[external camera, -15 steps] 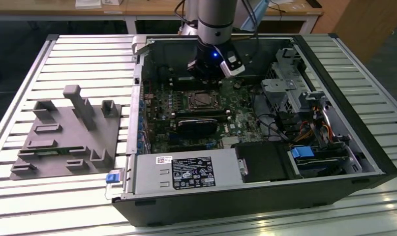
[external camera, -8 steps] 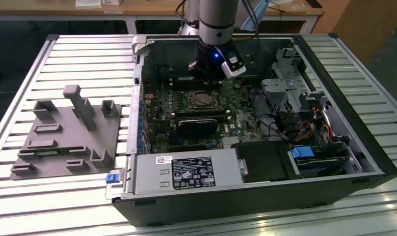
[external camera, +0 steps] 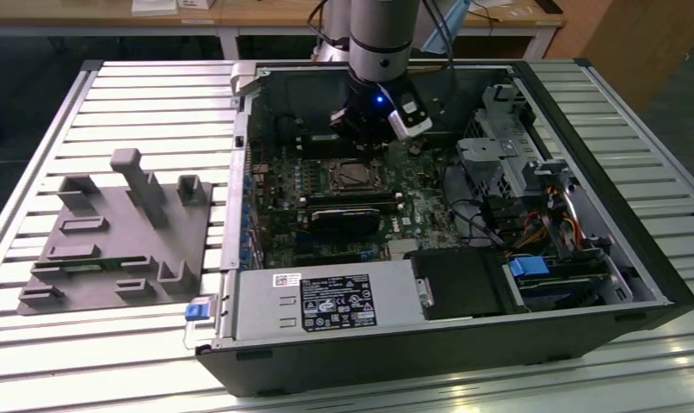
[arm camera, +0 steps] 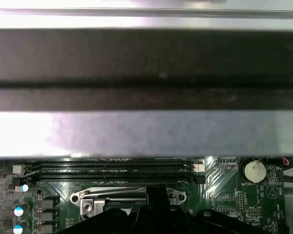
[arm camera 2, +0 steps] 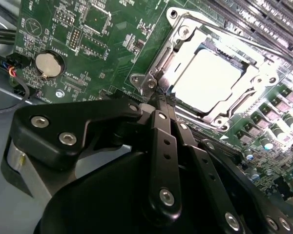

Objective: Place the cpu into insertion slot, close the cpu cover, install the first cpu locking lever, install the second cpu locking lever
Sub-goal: 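Install the second cpu locking lever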

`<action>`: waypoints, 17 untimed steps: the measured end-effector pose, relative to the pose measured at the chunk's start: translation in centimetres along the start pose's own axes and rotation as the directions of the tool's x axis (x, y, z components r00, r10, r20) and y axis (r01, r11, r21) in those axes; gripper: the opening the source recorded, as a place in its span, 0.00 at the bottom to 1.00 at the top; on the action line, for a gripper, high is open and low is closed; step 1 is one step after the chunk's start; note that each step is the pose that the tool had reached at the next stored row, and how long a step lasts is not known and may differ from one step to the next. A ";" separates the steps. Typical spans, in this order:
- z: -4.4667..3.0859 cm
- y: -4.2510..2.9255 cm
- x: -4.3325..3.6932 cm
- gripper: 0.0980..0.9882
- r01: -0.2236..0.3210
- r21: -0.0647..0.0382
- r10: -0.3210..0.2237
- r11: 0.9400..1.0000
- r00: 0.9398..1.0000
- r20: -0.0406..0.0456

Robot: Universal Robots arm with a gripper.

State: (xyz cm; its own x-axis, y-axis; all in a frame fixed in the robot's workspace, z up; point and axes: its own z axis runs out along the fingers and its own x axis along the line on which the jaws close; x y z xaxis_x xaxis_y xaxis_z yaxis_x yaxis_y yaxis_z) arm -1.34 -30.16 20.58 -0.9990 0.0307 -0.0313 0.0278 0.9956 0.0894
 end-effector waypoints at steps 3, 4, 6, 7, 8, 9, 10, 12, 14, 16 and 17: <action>-0.01 -0.14 0.00 0.02 0.000 0.000 0.000 1.000 1.000 0.000; -0.05 -0.13 0.00 0.02 0.000 0.000 0.000 1.000 1.000 0.000; -0.33 -0.11 -0.01 0.02 0.000 0.000 0.000 1.000 1.000 0.000; -0.57 -0.09 -0.02 0.02 0.000 0.000 0.000 1.000 1.000 0.000; -0.83 -0.07 -0.03 0.02 0.000 0.000 0.000 1.000 1.000 0.000; -1.11 -0.04 -0.04 0.02 0.000 0.000 0.000 1.000 1.000 0.000; -1.42 -0.02 -0.05 0.02 0.000 0.000 0.000 1.000 1.000 0.000; -2.16 0.05 -0.08 0.02 0.000 0.000 0.000 1.000 1.000 -0.002; -2.64 0.08 -0.09 0.02 0.000 0.000 0.000 1.000 1.000 -0.005; -2.75 -0.05 -0.10 0.02 -0.001 0.000 0.001 1.000 1.000 -0.007; -2.77 -0.20 -0.10 0.02 -0.001 0.000 0.001 1.000 1.000 -0.008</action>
State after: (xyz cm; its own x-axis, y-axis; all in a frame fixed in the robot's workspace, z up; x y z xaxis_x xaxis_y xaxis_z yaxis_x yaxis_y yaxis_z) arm -1.33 -30.61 23.32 -0.9992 0.0307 -0.0236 0.0285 0.9956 0.0892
